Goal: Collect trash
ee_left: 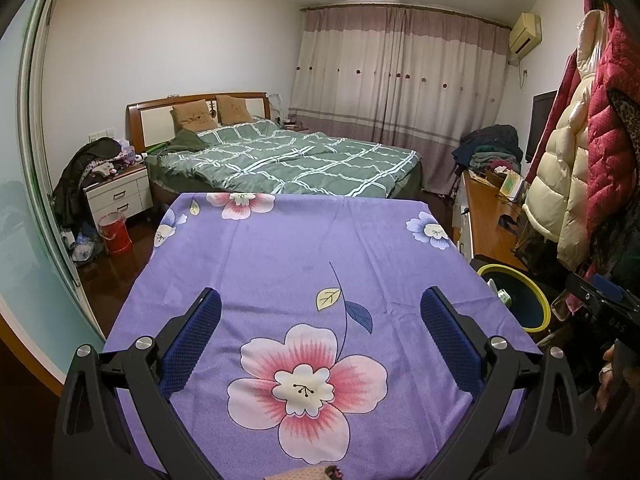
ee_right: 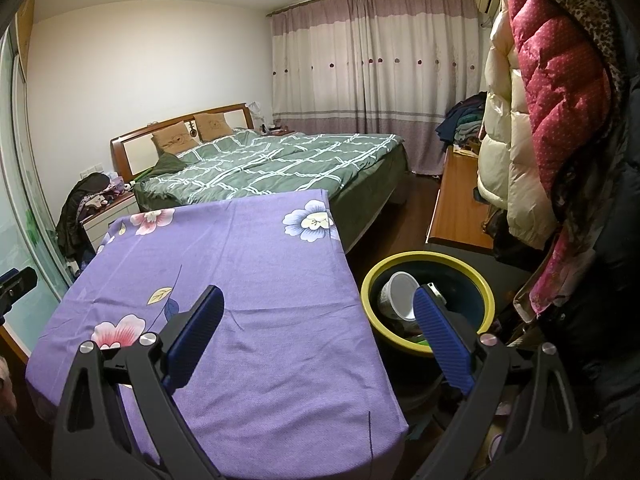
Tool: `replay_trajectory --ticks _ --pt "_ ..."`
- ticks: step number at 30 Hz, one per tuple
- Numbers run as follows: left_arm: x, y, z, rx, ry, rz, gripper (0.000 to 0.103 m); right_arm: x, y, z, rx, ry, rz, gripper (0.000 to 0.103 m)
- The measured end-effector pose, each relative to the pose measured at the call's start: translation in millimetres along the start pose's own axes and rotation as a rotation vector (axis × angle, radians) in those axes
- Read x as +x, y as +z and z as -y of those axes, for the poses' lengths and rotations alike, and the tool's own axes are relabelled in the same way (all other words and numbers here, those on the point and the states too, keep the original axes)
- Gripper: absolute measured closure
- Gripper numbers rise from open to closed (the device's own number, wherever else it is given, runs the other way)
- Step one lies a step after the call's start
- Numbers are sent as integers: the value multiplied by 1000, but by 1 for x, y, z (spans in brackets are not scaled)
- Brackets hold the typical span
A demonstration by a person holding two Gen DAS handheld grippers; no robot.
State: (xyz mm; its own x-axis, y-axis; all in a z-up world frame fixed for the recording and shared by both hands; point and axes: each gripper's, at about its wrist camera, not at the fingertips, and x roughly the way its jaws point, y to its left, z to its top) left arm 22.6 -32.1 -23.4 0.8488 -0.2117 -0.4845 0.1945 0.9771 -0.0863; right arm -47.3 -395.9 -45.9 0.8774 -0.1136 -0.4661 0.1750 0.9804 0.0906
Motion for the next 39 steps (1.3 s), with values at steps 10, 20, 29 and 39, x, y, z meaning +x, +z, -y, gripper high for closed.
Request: replay_trajectory --ticks 10,20,29,39 --pt "3 -4 -1 0 -6 -10 5 1 0 -1 -1 1 -2 12" --pt "4 -3 -2 -2 -7 -13 5 2 -1 -5 -3 2 -5 12" --pt "4 -2 -1 -13 -17 -11 5 2 0 -5 -3 2 -6 12" --pt "4 -2 -2 -5 -23 -16 5 3 1 -5 -3 3 -8 12"
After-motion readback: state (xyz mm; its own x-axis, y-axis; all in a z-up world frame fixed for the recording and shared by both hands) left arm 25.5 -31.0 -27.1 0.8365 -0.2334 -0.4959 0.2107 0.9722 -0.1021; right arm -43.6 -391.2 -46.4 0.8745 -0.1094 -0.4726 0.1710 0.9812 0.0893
